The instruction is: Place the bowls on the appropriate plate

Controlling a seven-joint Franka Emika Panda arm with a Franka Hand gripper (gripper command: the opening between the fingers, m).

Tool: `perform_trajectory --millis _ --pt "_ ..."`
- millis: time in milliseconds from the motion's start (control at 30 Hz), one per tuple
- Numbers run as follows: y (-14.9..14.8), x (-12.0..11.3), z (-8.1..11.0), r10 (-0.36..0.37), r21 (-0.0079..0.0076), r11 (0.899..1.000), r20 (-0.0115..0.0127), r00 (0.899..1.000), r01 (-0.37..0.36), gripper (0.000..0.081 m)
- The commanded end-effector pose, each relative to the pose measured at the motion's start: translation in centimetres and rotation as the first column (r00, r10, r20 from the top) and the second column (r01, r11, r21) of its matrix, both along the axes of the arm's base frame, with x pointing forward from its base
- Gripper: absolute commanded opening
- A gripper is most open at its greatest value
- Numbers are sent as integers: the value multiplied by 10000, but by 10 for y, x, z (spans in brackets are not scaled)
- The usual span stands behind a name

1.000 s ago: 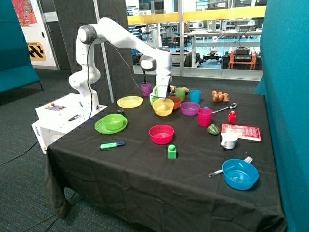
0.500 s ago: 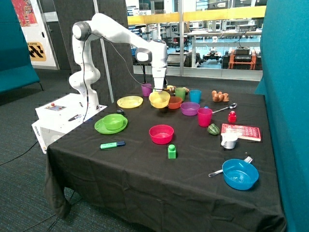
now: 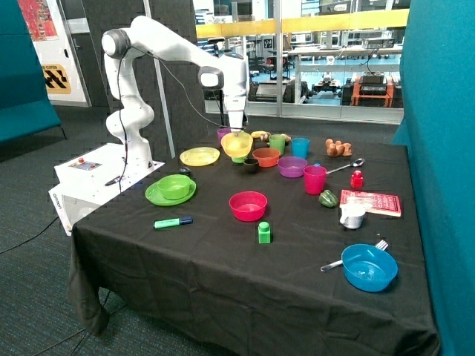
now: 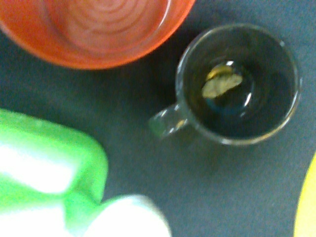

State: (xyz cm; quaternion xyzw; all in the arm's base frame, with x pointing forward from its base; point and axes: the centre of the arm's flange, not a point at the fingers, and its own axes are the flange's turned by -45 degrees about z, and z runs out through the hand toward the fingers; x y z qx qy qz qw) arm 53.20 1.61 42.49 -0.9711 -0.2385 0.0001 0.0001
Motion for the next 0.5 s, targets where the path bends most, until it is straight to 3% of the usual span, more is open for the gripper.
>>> perform_trajectory --millis 0,333,467 --pt "4 -32 13 471 -2 9989 3 9989 -471 0" --pt "10 -71 17 1323 -2 9912 3 9912 -1323 0" --pt "15 -89 16 1796 -2 9837 3 9837 -1796 0"
